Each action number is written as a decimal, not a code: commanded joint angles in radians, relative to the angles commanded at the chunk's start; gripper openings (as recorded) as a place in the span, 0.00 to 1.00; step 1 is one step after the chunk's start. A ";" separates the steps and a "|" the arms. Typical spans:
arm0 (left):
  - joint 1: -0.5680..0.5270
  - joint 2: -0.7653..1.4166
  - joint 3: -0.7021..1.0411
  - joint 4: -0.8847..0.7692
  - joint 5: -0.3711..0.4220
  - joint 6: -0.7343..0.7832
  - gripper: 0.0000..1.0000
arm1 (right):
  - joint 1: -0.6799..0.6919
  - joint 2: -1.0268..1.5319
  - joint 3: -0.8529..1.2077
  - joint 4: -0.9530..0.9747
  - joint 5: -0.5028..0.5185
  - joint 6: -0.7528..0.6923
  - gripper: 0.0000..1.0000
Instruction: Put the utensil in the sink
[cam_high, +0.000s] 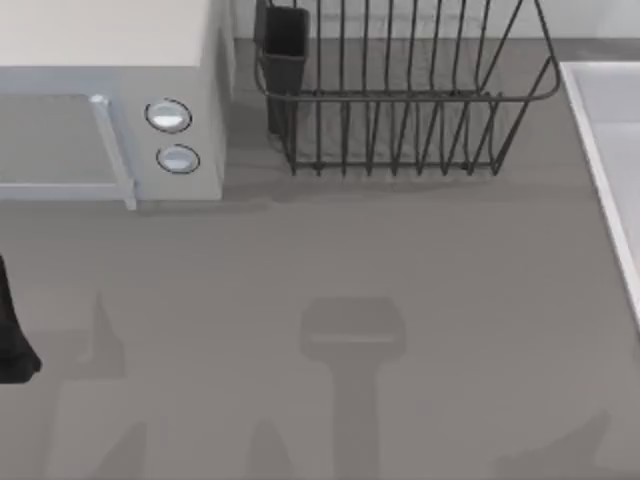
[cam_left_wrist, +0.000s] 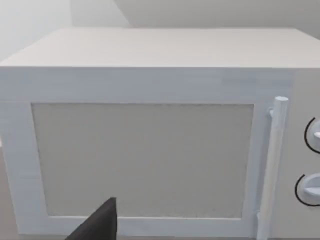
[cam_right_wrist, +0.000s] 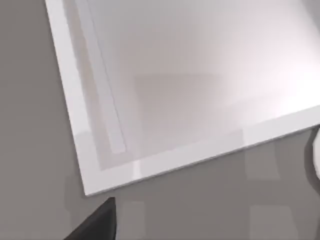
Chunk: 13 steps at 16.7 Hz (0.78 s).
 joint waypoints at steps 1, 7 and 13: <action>0.000 0.000 0.000 0.000 0.000 0.000 1.00 | -0.033 0.091 0.048 -0.070 -0.007 0.011 1.00; 0.000 0.000 0.000 0.000 0.000 0.000 1.00 | -0.200 0.499 0.303 -0.404 -0.038 0.066 1.00; 0.000 0.000 0.000 0.000 0.000 0.000 1.00 | -0.257 0.630 0.399 -0.509 -0.050 0.085 1.00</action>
